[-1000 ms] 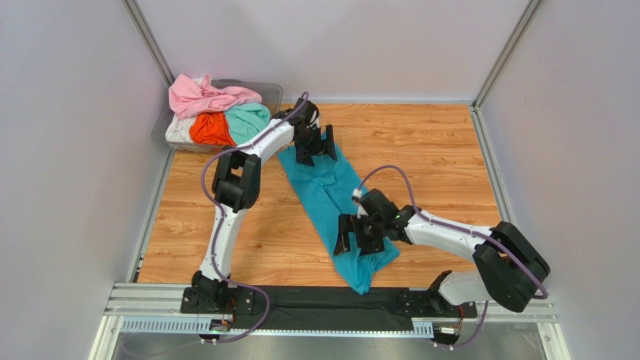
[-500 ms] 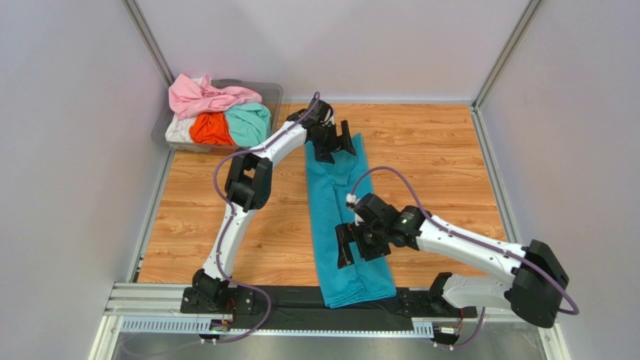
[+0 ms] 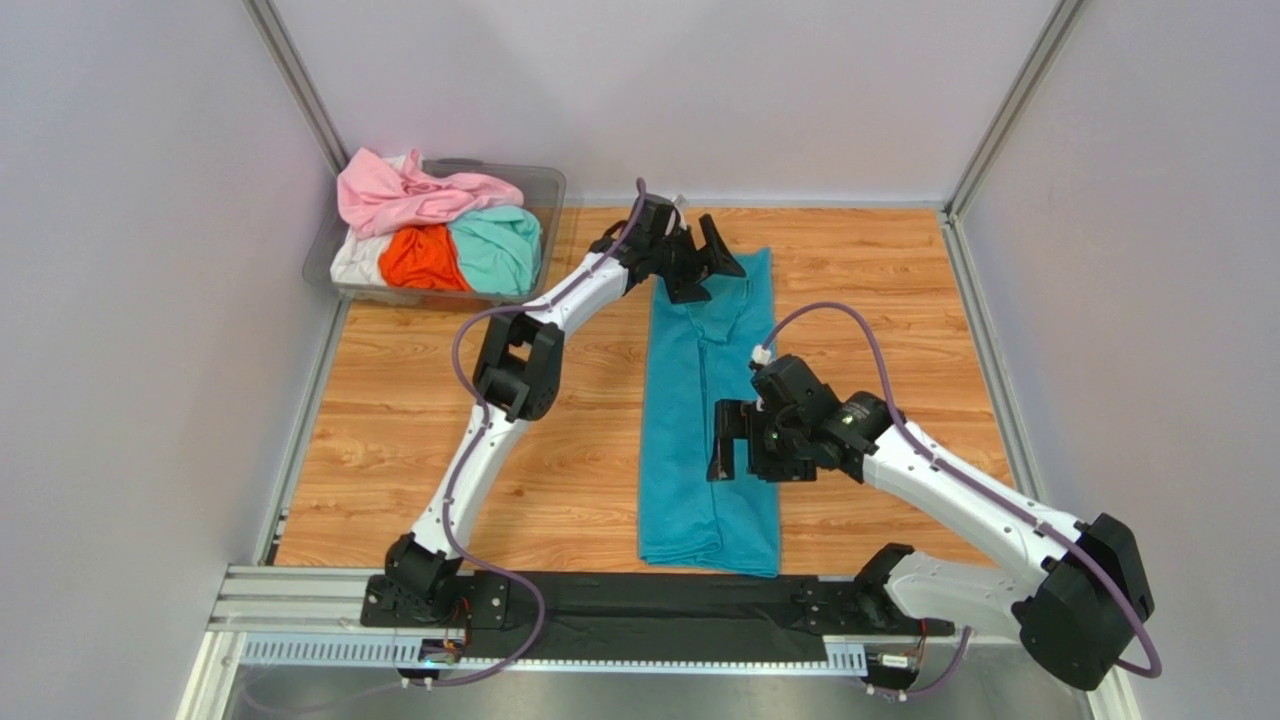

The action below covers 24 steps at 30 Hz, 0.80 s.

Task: Fold and stack the t-shirts
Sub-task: Fold the tshirt

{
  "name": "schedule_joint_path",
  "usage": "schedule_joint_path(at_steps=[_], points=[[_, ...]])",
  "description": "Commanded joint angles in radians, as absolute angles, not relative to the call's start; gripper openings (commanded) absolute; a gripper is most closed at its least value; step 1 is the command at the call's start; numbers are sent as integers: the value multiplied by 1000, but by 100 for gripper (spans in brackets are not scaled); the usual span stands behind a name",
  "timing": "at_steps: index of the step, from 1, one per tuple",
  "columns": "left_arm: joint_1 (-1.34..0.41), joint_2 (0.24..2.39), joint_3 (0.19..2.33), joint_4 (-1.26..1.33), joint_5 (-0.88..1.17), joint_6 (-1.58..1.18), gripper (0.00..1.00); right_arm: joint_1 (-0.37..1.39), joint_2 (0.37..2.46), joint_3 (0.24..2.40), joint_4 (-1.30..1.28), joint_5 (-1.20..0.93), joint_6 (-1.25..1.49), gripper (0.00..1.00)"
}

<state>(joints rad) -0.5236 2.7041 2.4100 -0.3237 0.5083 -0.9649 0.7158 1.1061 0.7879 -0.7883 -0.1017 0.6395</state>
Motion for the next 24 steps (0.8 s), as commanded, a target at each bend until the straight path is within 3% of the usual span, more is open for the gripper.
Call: schedule_joint_path(at_steps=[1,9,19,24], points=[[-529,2532,2373,-278,580,-950,100,706,1097,853,-792,-29,635,100],[-529,2073,2097,-471,525,-652,100,678,1137,910,-772,70,614,100],[-532,1343,1196,-494,290,-607,100,641,1337,1031,-709,132,598,100],[-534,1035,941,-547,230,-609,100,629,1503,1092,-670,135,588,100]])
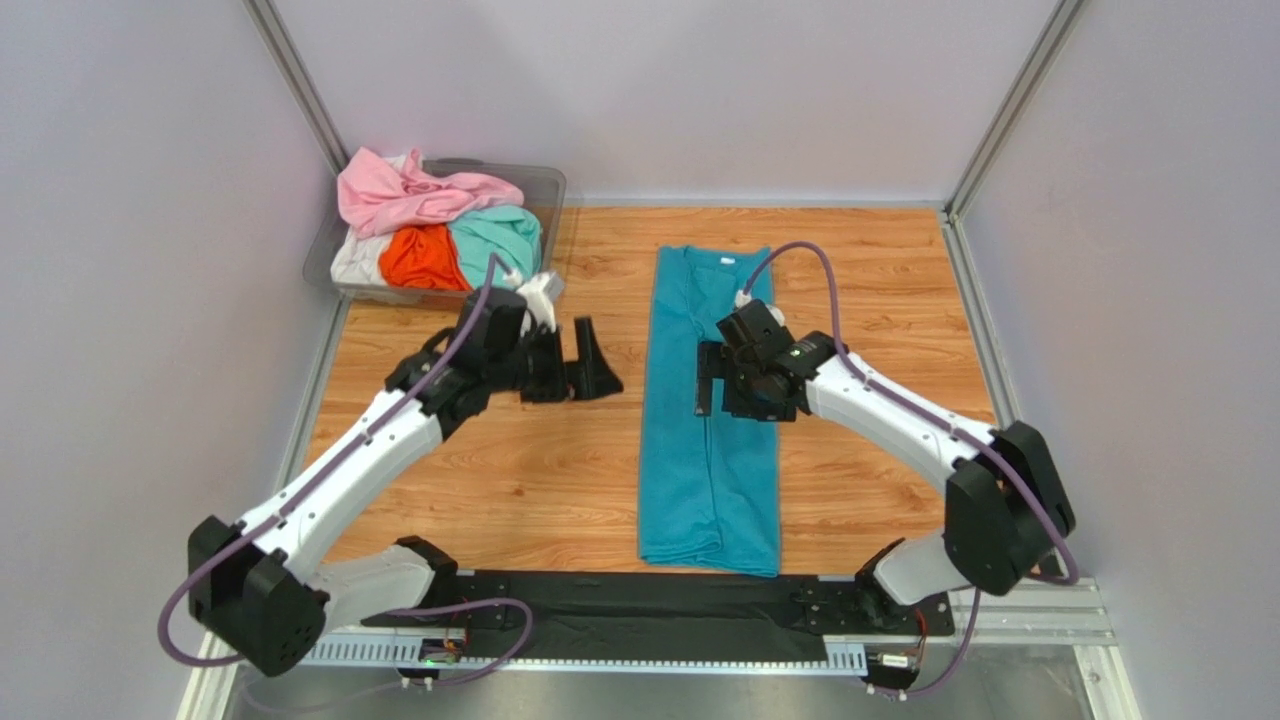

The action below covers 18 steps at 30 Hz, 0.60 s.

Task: Fold and stack the t-shirts
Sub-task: Fold the tshirt

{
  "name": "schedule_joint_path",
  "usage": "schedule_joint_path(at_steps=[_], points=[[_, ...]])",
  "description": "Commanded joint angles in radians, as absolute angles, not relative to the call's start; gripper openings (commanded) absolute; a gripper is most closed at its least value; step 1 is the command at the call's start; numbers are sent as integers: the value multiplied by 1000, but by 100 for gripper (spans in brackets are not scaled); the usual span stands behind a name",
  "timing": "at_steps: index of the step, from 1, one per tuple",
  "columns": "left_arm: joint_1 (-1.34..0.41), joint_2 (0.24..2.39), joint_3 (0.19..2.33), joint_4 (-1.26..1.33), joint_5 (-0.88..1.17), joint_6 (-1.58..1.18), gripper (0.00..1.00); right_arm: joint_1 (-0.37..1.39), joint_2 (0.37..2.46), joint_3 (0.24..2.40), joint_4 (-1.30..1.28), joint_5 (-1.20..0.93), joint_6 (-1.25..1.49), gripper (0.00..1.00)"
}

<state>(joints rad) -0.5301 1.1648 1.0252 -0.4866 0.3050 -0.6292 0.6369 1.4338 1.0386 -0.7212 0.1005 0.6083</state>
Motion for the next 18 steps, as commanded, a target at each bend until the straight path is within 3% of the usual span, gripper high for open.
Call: schedule_joint_path(at_steps=[1,6,10,18], points=[[-535,993,880,-561,198,-614,100,627,1526,1103,-667,137,588,100],[-535,764,752,-621,2,-664,100,627,1678,1160,-640,135,566,100],[-535,703,703,-611,-182,-683,100,624,1775,1221,-640,156,555,100],[-535,724,724,-587,-193,-666,100,545,1916,1275,-598,114,552,100]])
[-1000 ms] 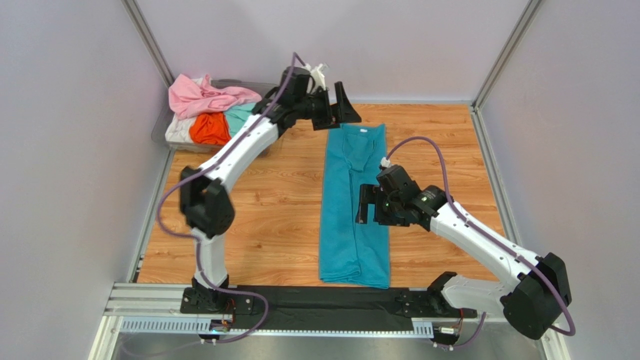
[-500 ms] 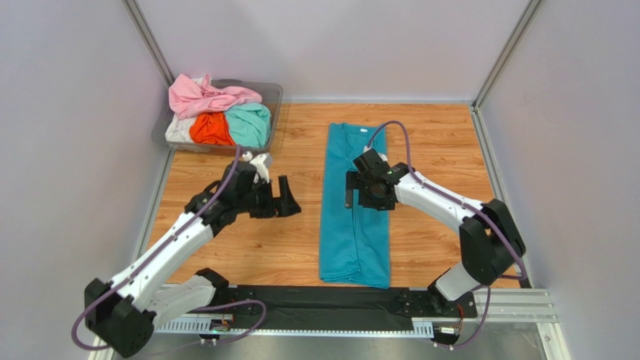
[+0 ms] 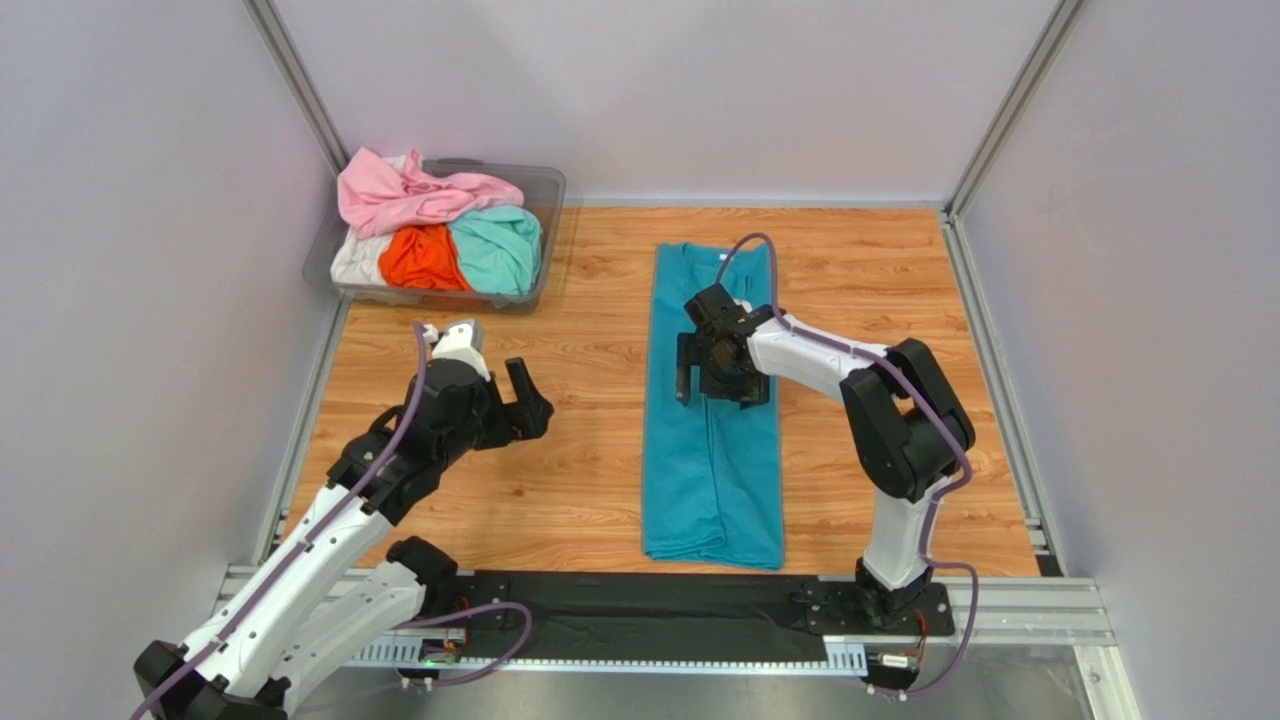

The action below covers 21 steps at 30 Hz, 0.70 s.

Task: Fold and stack the t-shirts
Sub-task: Fold the tshirt

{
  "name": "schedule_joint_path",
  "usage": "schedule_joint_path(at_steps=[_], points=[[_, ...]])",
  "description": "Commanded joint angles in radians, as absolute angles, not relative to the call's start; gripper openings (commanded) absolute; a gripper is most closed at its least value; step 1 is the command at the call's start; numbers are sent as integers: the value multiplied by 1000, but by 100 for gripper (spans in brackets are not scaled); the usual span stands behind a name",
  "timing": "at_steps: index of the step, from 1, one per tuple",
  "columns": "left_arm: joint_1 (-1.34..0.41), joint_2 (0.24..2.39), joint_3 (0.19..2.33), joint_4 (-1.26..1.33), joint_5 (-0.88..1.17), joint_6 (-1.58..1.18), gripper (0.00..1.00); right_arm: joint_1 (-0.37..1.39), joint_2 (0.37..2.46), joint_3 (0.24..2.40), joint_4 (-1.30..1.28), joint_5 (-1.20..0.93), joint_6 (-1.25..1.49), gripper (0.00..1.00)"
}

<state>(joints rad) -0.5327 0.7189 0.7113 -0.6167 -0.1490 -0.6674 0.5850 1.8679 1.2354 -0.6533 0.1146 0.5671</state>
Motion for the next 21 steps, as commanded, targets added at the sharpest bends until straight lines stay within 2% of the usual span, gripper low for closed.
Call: schedule_joint_path(at_steps=[1,6,11,16,21], points=[[-535,724,726,-595,-202,-670,100,535,1928,1284,-597,100,548,100],[-535,745,733,-617,-245,-667,100,503,2025,1376,-600,106,532,100],[-534,779,733,-597,-204,-649,100,491,2098,1466,-609,104,549,100],[-535,831,736,-554,-66,-647,100,491,2086,1531,-638,81,568,100],[-540,897,695,-437,187,-633,100,491,1909,1480,-640,74,540,100]])
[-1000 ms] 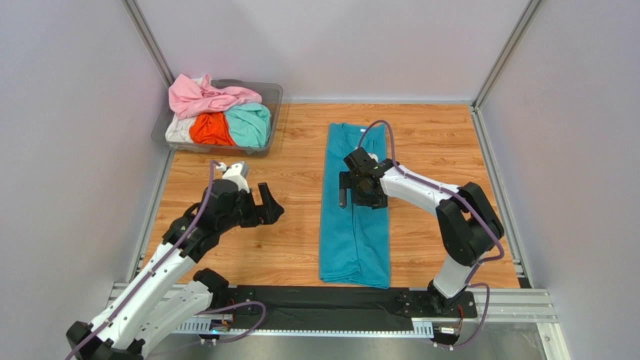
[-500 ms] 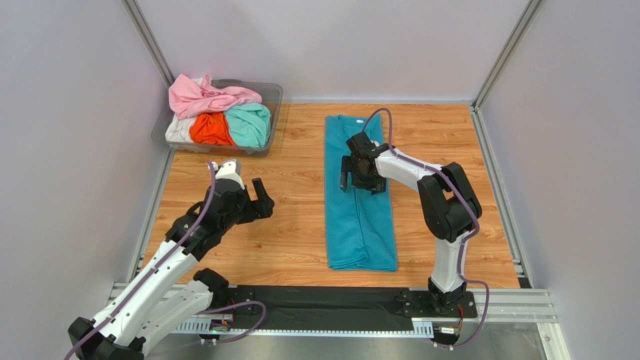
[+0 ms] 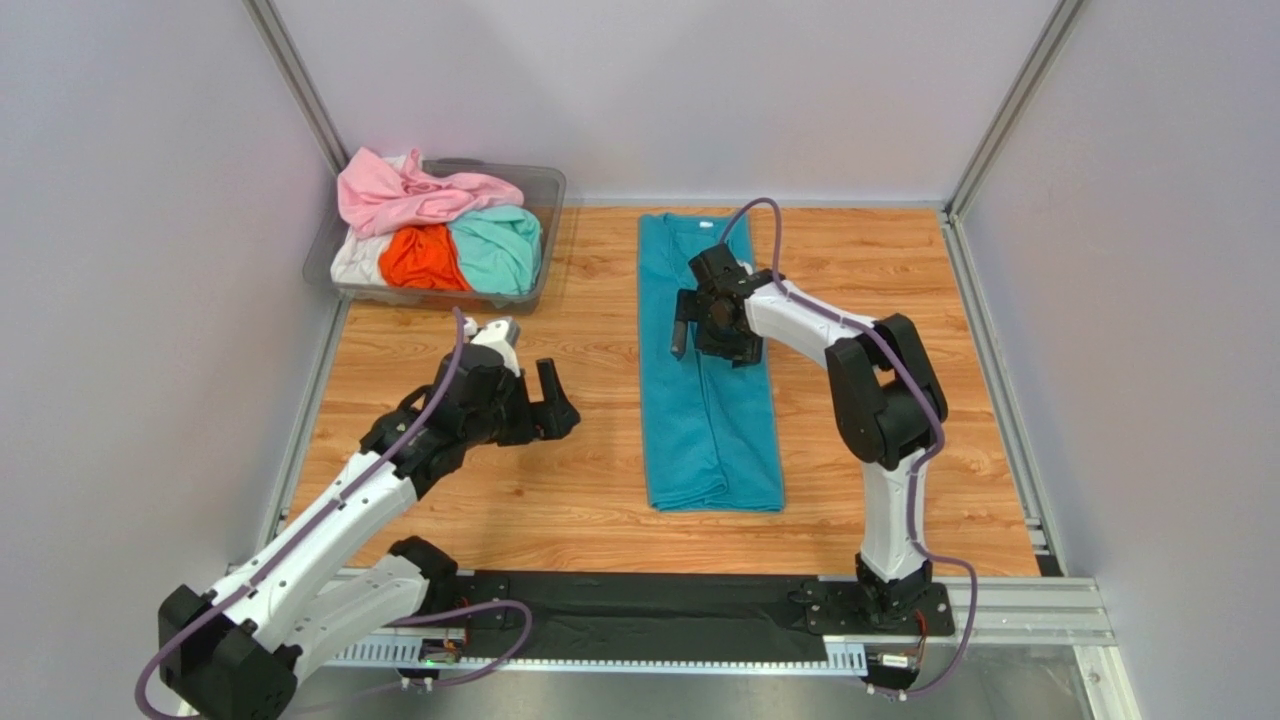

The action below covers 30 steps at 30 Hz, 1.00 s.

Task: Fold and stack the t-shirts
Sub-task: Fold the tshirt

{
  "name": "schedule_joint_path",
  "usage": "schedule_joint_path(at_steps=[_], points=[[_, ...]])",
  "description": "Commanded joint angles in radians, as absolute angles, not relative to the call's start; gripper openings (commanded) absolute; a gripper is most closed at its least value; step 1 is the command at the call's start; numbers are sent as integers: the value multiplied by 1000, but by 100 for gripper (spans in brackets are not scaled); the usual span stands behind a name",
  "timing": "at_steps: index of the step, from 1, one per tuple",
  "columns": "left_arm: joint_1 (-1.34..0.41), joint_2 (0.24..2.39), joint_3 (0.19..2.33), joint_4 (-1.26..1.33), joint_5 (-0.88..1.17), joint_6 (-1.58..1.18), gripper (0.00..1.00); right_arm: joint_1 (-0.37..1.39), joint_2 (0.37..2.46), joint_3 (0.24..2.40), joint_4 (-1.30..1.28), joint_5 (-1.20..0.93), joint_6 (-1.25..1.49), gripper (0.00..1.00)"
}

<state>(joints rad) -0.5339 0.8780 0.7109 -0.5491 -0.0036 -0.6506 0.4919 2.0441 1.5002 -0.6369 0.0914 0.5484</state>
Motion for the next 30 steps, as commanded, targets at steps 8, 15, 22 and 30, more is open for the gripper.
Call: schedule_joint_path(at_steps=[8,15,22,30], points=[[-693,986,634,-287,239,-687,100,488,1512,1203,-641,78,528,100],[-840,1182,633,-154,293,-733,100,465,1180,861,-634,64,594,100],[-928,1405,709,-103,321,-744,89,446,882,628,-652,75,638,100],[-969,1543,755,-129,278,-755,74,436,805,534,-695,78,695,100]])
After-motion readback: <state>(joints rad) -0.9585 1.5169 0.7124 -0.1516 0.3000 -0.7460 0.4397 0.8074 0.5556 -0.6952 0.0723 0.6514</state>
